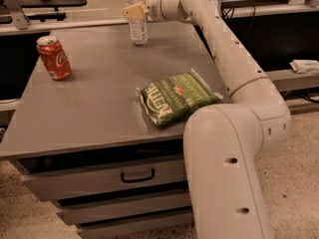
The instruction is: Move blue plastic bottle near green jalapeno chip bag
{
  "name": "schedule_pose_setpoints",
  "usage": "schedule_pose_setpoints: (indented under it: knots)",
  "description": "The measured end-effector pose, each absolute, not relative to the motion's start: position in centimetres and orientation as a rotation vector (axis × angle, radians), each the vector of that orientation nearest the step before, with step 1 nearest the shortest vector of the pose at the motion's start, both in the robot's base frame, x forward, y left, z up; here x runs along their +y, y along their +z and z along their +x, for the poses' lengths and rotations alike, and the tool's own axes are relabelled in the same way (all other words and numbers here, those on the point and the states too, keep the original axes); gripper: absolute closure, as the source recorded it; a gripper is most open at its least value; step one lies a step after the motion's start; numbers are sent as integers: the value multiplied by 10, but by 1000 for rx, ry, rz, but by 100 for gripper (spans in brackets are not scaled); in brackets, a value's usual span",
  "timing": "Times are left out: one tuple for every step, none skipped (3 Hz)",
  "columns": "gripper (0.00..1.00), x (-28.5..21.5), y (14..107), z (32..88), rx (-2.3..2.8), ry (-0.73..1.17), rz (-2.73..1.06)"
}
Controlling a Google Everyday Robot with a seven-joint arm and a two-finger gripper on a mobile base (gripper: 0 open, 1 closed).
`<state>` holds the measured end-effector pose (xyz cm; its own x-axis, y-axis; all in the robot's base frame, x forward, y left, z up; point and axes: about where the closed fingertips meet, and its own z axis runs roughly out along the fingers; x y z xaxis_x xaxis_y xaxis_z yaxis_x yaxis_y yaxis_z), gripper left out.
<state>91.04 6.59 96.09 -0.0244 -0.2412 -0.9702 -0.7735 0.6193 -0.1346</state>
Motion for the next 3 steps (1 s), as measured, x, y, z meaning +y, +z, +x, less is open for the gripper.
schedule_pose_setpoints:
  knots:
    - [93,47,984,890,1544,533,-882]
    - [100,15,1013,847,1496,530,-909]
    - [100,-18,1025,793,1471,527,-926]
